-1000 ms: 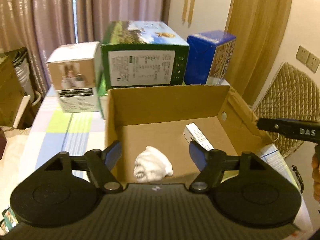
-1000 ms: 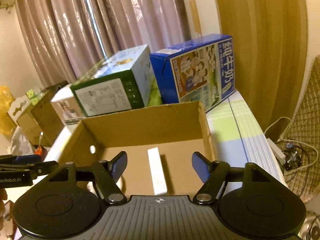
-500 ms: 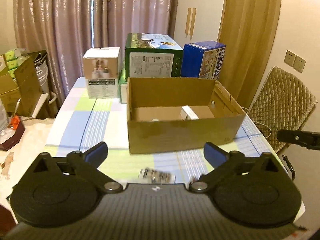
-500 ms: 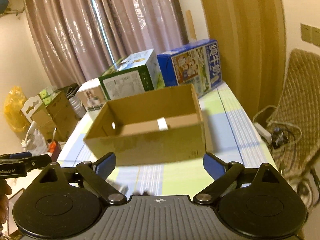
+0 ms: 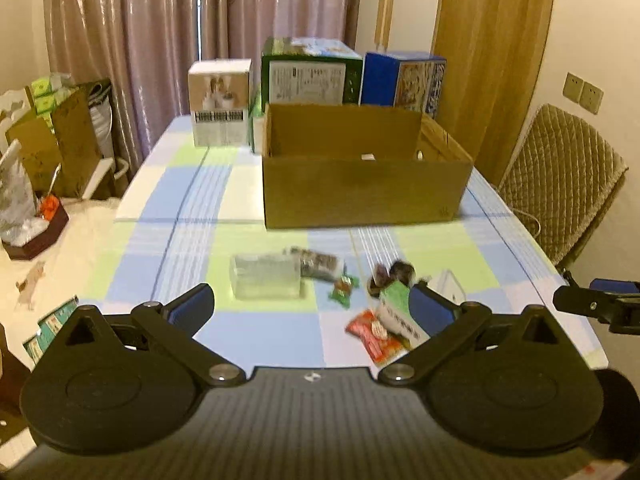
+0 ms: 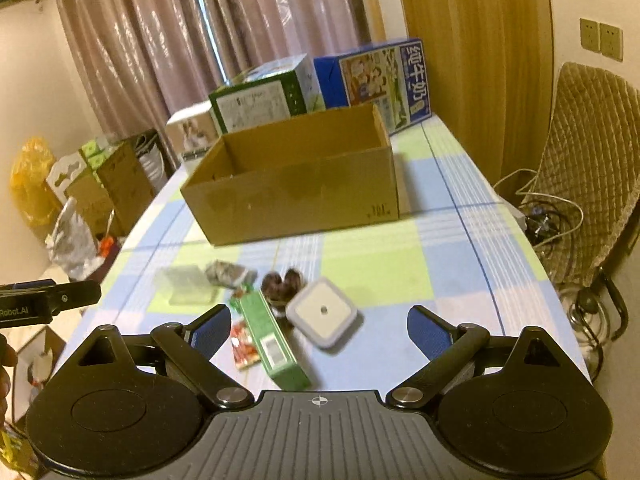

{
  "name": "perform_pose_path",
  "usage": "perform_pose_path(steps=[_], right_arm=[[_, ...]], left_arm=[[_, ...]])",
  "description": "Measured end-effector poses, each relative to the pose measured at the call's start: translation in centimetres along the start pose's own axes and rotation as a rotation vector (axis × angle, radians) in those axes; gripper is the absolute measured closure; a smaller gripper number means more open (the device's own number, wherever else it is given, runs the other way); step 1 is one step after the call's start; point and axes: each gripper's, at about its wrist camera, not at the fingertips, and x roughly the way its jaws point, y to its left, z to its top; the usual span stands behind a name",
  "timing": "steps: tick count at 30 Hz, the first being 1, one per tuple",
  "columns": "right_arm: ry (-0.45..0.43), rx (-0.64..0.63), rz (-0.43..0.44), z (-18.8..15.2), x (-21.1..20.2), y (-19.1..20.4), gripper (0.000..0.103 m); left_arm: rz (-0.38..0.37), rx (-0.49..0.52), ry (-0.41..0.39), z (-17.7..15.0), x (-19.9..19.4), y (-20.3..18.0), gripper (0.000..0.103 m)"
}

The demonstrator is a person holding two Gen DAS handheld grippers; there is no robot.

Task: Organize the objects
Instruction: 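Move both open grippers back toward the remaining items on the table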

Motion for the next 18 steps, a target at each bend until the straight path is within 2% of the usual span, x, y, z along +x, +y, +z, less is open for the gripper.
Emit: perform_pose_path(steps=[8,18], right_arm=[[0.019,-0.006,-0.026,-1.7,-0.4,-1.2,0.011],[0.032,-0.039,-0.024,-1.8,0.5,-1.6,0.011]], left_arm=[[-0.012,0.005,0.065,-2.3,1.0,-1.2,0.001],[-0.030,0.030,0.081,-2.3,2.5,-2.7,0.002]])
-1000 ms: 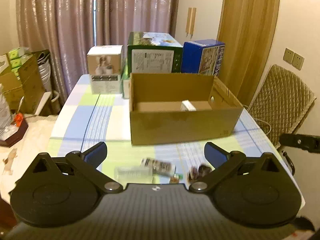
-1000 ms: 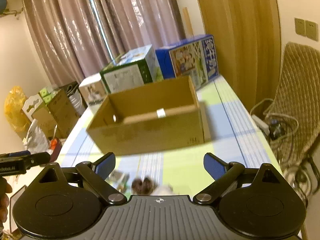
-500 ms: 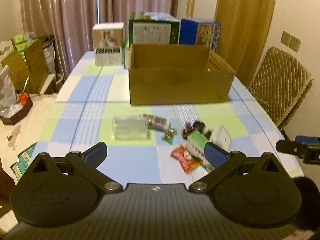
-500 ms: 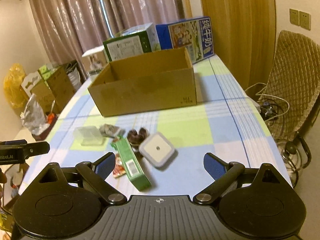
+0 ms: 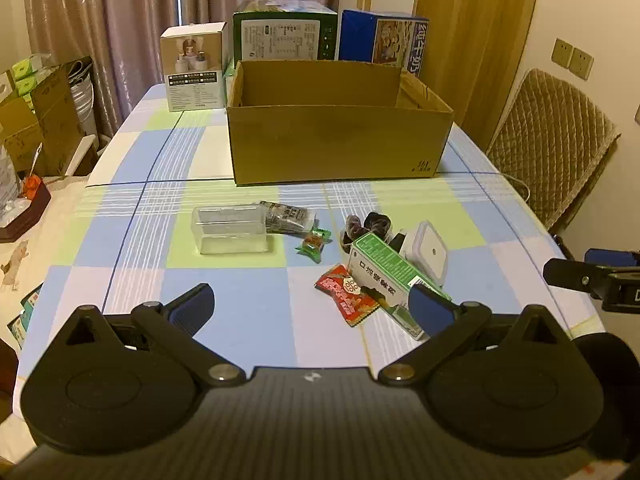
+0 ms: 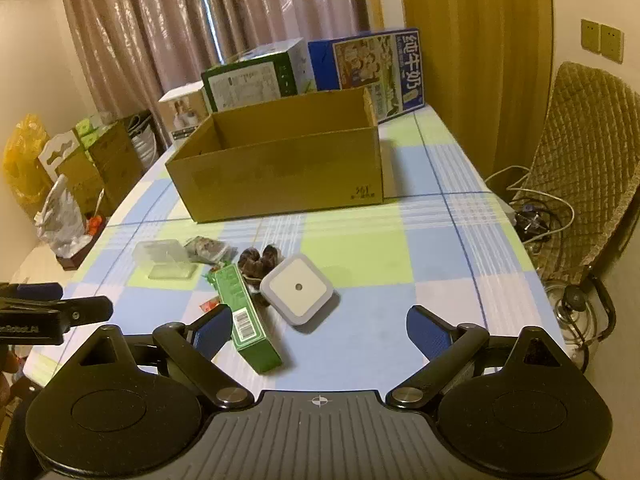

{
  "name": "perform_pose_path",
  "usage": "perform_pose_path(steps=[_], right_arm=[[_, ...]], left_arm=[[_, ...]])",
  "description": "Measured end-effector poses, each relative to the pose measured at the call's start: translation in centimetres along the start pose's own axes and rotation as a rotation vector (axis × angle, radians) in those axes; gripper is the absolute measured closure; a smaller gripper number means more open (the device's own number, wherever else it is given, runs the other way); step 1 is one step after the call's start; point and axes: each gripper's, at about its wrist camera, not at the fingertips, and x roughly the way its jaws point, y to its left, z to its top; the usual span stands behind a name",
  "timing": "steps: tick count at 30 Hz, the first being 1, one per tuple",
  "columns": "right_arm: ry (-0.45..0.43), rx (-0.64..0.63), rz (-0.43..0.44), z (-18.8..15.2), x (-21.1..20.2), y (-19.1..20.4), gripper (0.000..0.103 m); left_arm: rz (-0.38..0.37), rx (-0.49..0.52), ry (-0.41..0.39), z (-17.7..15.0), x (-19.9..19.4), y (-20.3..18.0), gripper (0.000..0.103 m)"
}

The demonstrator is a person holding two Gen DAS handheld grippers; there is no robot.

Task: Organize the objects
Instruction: 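Move both open grippers back toward the remaining items on the table, then grasp the green box with the left gripper while the right gripper approaches the white night light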

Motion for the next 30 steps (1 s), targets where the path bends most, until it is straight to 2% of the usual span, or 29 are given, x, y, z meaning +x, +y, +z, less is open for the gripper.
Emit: perform_pose_path(steps=[4,9,12,21,25,30], right_arm=[[0.017,-0.019,0.013,-0.1,0.9,0.3,0.016],[0.056,-0.049,0.045,0.0,2.6,1.1,0.035],[0.074,-0.071,0.046,-0.1,3.8,1.6,0.039],[0.112,-0.100,-0.002,1.0,7.2,0.8,0.043],[0.122,-0.086,-0.054,1.7,7.8,-0.8,0.043],[0.159,-0.054,-0.069,2.3,8.2,-3.2,0.042]], left_arm=[[0.014,0.013,0.013,-0.1,1.0,0.2,0.004],[0.029,0.021,0.041,-0.3,2.7,1.0,0.011],[0.026,0.025,0.058,-0.2,3.8,1.4,0.013],[-0.026,0.014,0.100,0.3,6.6,0.6,0.014],[-0.061,0.017,0.105,1.0,7.5,-1.1,0.014],[-0.110,0.023,0.121,1.4,9.0,-4.2,0.021]])
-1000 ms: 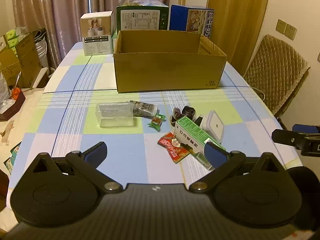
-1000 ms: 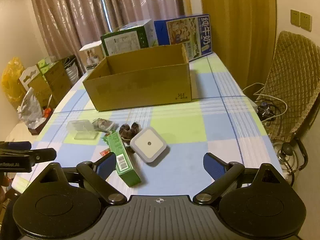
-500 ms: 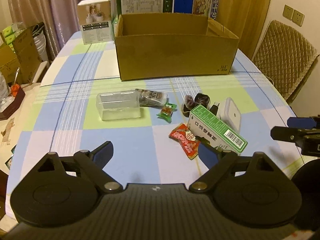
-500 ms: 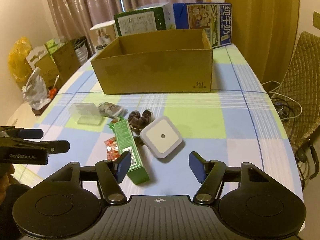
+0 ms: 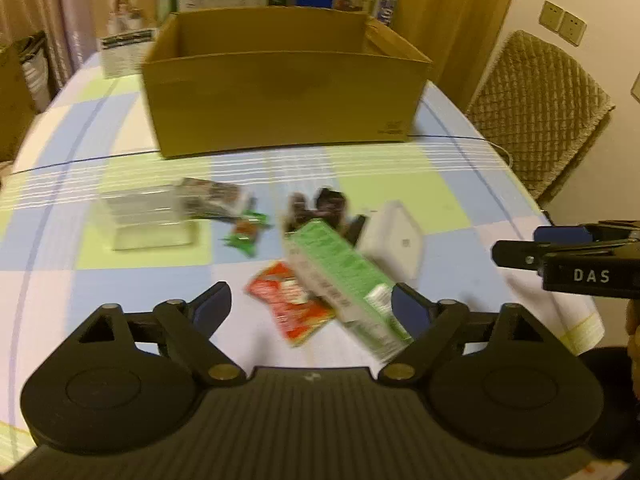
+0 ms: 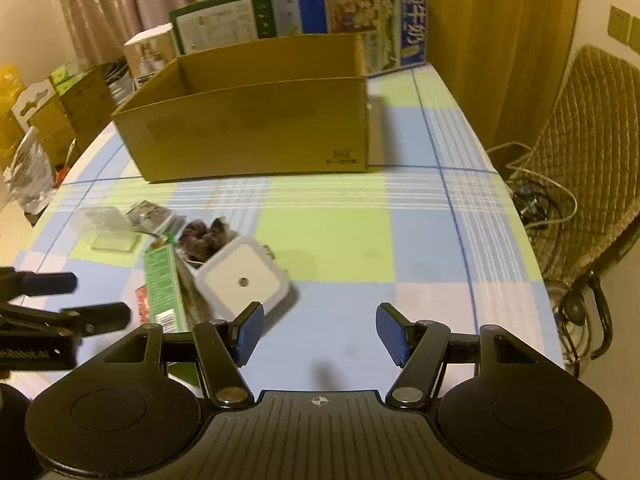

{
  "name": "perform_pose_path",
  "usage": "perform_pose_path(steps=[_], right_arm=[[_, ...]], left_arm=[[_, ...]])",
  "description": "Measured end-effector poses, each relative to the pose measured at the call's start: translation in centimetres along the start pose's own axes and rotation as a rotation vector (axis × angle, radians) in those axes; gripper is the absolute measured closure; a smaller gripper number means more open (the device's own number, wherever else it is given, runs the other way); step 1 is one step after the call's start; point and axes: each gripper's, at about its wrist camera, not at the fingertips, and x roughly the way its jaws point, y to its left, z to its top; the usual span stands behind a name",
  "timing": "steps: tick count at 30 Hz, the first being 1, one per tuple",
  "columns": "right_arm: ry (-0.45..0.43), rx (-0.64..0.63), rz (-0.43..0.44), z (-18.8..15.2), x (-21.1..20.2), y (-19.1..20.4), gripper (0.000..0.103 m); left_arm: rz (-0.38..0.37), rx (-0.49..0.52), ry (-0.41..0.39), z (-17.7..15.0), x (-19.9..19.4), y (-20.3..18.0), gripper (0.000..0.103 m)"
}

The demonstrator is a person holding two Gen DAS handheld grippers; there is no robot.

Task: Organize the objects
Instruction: 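Grasp the green box with the left gripper while the right gripper approaches the white night light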

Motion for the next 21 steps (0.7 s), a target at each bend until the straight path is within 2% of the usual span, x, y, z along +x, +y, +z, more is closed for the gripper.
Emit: perform_pose_path(steps=[7,9,10,11,12,15,17,21], right_arm=[[0.034,0.011,-0.007,-0.3,0.3,-2.2,0.042],[0.042,0.029,0.004,-0.3,0.4,-2.7,0.042],[0.046,0.032,0.012,-0.2,0.5,-2.8,0.042],[0.048,0.023,0.012,-0.2,0.5,-2.7,0.042],[0.049,0.007,0.013,-0.1,0.6,-2.5,0.042],[0.054,-0.053,0.051,0.1,1.0,-1.7,0.042],[0.056,-0.101,0.088,0.2,1.5,-0.7,0.042],[0.072,-0.199,0.145,0.7,2.9,1.3,0.042]], left_arm=[[-0.041,-0.022,0.052,0.2,3.4,-2.4,0.026],[-0.022,-0.010,0.069,0.1,4.1,-2.7,0.037],[-0.013,0.000,0.073,0.1,4.4,-2.7,0.039],[-0.012,0.009,0.079,0.0,4.4,-2.6,0.047],[-0.009,0.019,0.084,-0.1,4.4,-2.5,0.059],[0.047,0.071,0.089,-0.1,3.8,-1.8,0.074],[0.072,0.097,0.090,-0.1,3.6,-1.0,0.077],[0.097,0.115,0.093,0.0,3.4,0.2,0.077]])
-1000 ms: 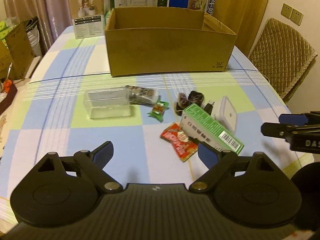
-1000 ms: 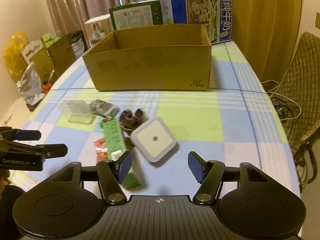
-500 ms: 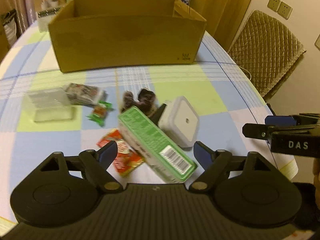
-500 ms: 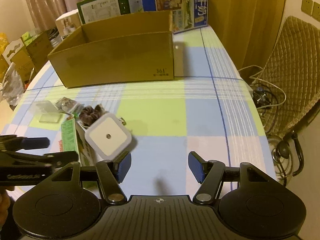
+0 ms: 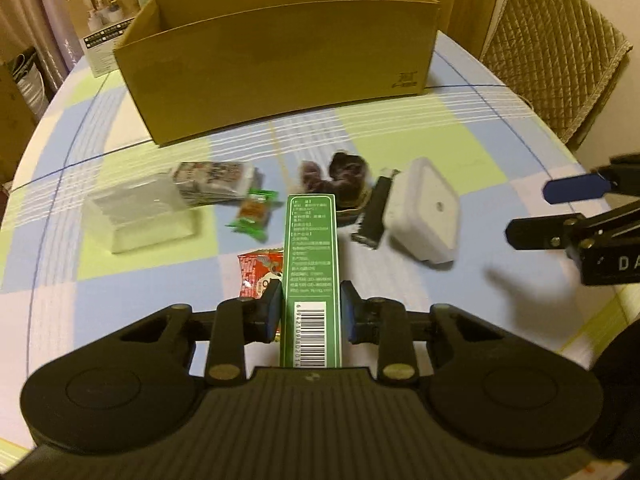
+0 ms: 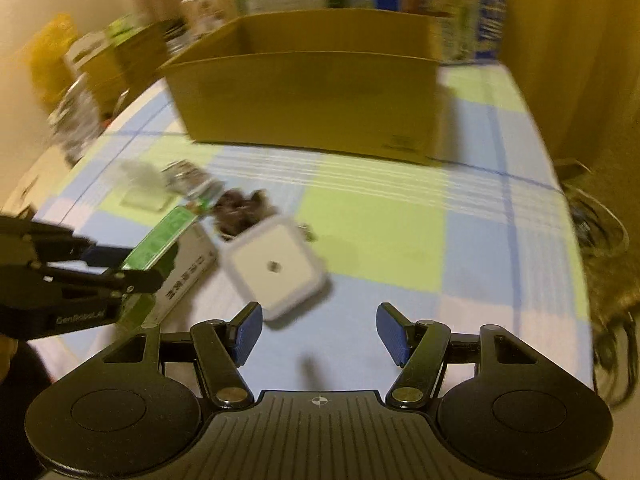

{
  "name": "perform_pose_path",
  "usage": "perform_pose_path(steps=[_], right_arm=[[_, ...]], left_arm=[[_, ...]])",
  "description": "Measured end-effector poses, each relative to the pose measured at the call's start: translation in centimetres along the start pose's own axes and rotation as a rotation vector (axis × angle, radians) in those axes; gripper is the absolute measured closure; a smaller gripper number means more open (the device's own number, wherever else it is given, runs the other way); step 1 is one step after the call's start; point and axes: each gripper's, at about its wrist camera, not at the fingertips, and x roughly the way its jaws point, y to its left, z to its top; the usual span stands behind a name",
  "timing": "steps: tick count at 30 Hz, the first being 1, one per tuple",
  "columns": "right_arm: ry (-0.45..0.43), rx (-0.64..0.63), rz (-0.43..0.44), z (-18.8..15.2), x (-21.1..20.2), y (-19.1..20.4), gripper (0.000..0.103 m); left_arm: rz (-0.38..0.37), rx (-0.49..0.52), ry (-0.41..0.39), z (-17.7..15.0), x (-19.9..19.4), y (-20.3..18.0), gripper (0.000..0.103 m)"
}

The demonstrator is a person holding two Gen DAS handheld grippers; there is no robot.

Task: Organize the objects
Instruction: 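Grasp the green box with the left gripper while the right gripper approaches the white night light, then grasp the white square night light with the right gripper while the left gripper holds the green box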

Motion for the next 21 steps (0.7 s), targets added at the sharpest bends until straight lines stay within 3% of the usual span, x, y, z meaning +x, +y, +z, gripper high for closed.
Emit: perform_pose_path(steps=[11,17,21], right_arm=[[0.105,-0.240,0.054,1.6,6.5,2.7,0.036],[0.091,-0.215,0.055,2.0,7.8,2.4,0.037],[0.064,-0.202,0.044,2.2,7.5,2.5,0.047]], left_arm=[[-0.062,-0.032,-0.012,-0.1,-0.4,1.5,0.075],[-0.082,-0.038,-0.014,-0.2,0.0,1.7,0.075],[-0.081,-0.014,-0.020,0.1,0.3,1.4,0.075]])
